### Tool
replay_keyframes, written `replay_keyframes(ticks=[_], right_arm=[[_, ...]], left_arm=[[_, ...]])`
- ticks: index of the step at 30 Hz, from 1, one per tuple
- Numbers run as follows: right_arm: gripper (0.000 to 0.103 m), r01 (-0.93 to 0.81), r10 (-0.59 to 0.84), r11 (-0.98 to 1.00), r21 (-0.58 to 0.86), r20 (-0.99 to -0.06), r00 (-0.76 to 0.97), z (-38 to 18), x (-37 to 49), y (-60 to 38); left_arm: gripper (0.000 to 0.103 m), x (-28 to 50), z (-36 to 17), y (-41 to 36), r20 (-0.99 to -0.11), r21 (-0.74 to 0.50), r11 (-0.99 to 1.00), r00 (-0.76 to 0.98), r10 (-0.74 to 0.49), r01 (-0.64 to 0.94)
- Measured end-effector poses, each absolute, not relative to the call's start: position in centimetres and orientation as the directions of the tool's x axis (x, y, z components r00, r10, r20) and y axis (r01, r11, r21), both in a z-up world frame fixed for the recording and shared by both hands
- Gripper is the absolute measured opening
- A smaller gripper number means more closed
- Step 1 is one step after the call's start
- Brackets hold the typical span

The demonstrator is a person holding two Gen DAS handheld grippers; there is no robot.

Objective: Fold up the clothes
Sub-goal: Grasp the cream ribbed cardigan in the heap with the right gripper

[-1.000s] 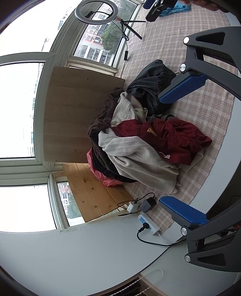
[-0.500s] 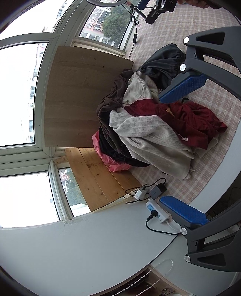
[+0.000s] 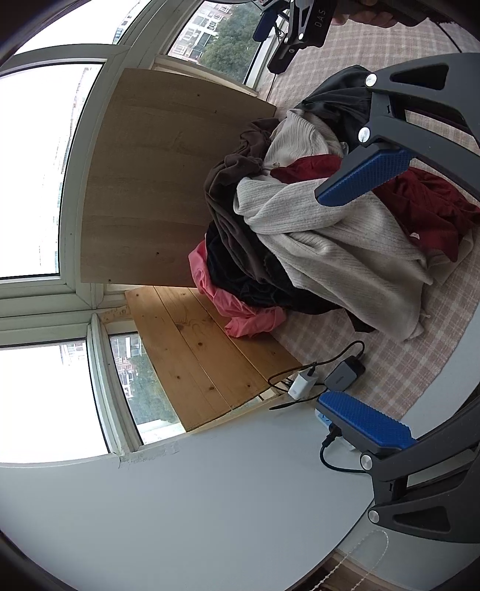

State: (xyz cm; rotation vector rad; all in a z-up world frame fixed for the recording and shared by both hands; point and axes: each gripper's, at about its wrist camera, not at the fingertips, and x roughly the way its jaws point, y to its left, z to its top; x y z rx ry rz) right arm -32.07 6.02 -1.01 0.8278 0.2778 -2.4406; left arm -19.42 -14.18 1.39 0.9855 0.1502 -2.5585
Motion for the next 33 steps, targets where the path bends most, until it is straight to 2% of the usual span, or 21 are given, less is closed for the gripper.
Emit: replay_keyframes(ticks=[7,17,20,22,25,28,33], right_arm=[[0.103,0.621,-0.514,-0.777,0.105,-0.676,-0.528,-2.6,-34.8,-0.9],[0.099,0.683,-0.43,-0.73,-0.018,-0.765,-0.479,-5.8,-38.7,-10.6],[0.082,0.689,-0.403,-0.723,-0.045,-0.783,-0.473,-7.1,-39.2,-11.9],[0.055,0.695,-0.403,-0.717,-0.042,-0.789,-0.463,-7.6,-39.5,-12.3],[0.033,0.691,-0.427,-0.722,-0.01,-0.78,-0.457,-7.1,-39.5,-11.8],[0.025,0.691,-0.454,-0.723,0.023,-0.769,-0.449,-5.7,-39.4,-11.0],[0.019,0.674,-0.538,-0.725,0.14,-0.726,-0.428,-0.4,-39.7,-9.3]], left_arm=[[0.101,-21.4,-0.3,-17.3,-0.665,0.021,-0.923,-0.684,-0.3,0.385],[0.101,-23.7,-3.1,-19.9,-0.703,-0.002,-0.925,-0.658,-0.269,0.38],[0.101,-23.6,-3.7,-20.8,-0.714,-0.015,-0.92,-0.648,-0.265,0.392],[0.101,-23.4,-4.0,-21.2,-0.717,-0.019,-0.918,-0.645,-0.264,0.396],[0.101,-23.2,-4.3,-21.6,-0.722,-0.024,-0.915,-0.641,-0.263,0.402],[0.101,-23.0,-4.5,-21.9,-0.724,-0.033,-0.912,-0.639,-0.261,0.41],[0.101,-22.6,-4.0,-22.0,-0.716,-0.047,-0.91,-0.649,-0.256,0.411]])
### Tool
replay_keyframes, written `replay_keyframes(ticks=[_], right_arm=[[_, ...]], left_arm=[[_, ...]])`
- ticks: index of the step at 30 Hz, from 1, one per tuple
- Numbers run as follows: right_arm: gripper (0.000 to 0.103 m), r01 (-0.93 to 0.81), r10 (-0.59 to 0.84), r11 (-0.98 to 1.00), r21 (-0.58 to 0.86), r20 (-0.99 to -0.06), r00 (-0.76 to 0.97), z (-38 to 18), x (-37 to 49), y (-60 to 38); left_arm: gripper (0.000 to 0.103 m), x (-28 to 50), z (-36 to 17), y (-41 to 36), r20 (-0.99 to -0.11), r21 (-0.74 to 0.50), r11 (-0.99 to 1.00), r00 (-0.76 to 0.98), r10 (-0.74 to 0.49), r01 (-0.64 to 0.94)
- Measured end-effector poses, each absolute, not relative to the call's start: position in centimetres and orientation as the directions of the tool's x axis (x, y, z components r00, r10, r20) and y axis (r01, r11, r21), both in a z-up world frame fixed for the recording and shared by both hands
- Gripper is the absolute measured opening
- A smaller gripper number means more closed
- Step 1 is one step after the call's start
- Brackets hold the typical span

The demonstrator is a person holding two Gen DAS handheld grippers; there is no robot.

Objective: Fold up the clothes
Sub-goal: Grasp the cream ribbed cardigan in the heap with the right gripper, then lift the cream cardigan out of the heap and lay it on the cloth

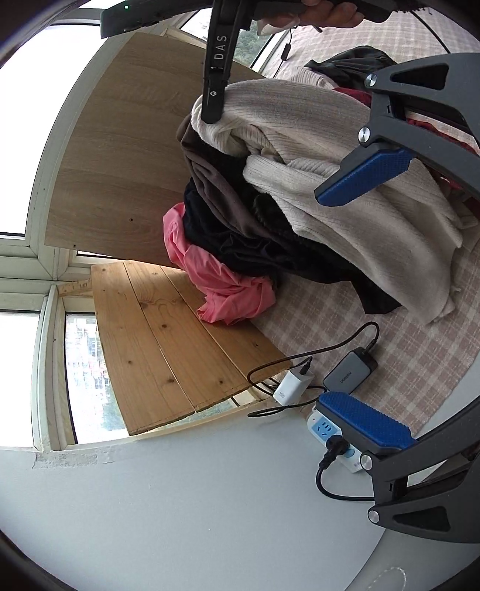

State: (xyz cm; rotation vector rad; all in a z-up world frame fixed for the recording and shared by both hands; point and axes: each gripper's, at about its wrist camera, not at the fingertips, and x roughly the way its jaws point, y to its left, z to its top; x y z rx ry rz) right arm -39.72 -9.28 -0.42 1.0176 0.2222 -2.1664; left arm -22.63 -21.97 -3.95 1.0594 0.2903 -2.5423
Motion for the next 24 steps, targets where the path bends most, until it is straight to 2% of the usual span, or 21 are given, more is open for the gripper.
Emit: replay_keyframes(ticks=[2,3,4,5,7,9,11,12,13,14,15,19,23,24], right_arm=[[0.017,0.693,-0.599,-0.698,0.18,-0.676,-0.429,2.7,-39.7,-9.1],[0.003,0.702,-0.628,-0.684,0.199,-0.65,-0.428,4.2,-39.8,-9.0],[0.0,0.714,-0.659,-0.666,0.217,-0.619,-0.428,5.9,-39.7,-8.9],[0.0,0.739,-0.699,-0.638,0.217,-0.565,-0.438,8.6,-38.9,-8.9],[0.0,0.744,-0.675,-0.659,0.105,-0.518,-0.525,13.7,-37.4,-10.1],[0.0,0.772,-0.654,-0.634,0.046,-0.564,-0.504,16.0,-37.0,-11.9],[0.006,0.796,-0.61,-0.605,-0.02,-0.631,-0.48,16.0,-36.4,-13.1],[0.023,0.781,-0.563,-0.621,-0.063,-0.657,-0.501,14.7,-36.1,-13.2],[0.052,0.765,-0.515,-0.635,-0.103,-0.682,-0.519,13.3,-35.8,-13.3],[0.065,0.749,-0.471,-0.652,-0.117,-0.712,-0.521,11.1,-35.7,-13.1],[0.071,0.74,-0.448,-0.666,-0.093,-0.744,-0.496,8.8,-36.0,-12.8],[0.071,0.697,-0.373,-0.715,0.048,-0.87,-0.322,0.2,-37.3,-13.3],[0.071,0.681,-0.207,-0.718,-0.144,-0.89,-0.406,-5.3,-38.6,-17.2],[0.07,0.685,-0.204,-0.715,-0.141,-0.895,-0.397,-6.4,-39.3,-17.7]], left_arm=[[0.101,-22.3,-3.5,-21.9,-0.71,-0.047,-0.912,-0.656,-0.257,0.408],[0.101,-22.2,-3.3,-21.8,-0.707,-0.047,-0.912,-0.659,-0.257,0.407],[0.101,-22.0,-3.1,-21.7,-0.705,-0.046,-0.912,-0.66,-0.259,0.407],[0.101,-21.7,-2.9,-21.7,-0.703,-0.043,-0.912,-0.661,-0.262,0.407],[0.101,-21.3,-2.5,-21.7,-0.699,-0.043,-0.914,-0.665,-0.261,0.404],[0.101,-20.6,-2.2,-21.7,-0.693,-0.04,-0.914,-0.67,-0.265,0.404],[0.101,-19.8,-2.0,-21.8,-0.687,-0.04,-0.913,-0.675,-0.27,0.406],[0.101,-19.4,-2.0,-21.8,-0.685,-0.042,-0.912,-0.676,-0.271,0.408],[0.101,-19.0,-2.1,-21.9,-0.688,-0.041,-0.911,-0.673,-0.272,0.411],[0.101,-18.6,-2.3,-22.0,-0.691,-0.04,-0.91,-0.669,-0.274,0.413],[0.101,-18.3,-2.6,-22.1,-0.696,-0.038,-0.907,-0.662,-0.278,0.42],[0.101,-17.5,-3.8,-22.6,-0.717,-0.029,-0.9,-0.637,-0.283,0.434],[0.101,-16.7,-4.4,-22.9,-0.729,-0.03,-0.895,-0.623,-0.286,0.446],[0.101,-16.4,-4.5,-23.0,-0.73,-0.033,-0.893,-0.621,-0.286,0.45]])
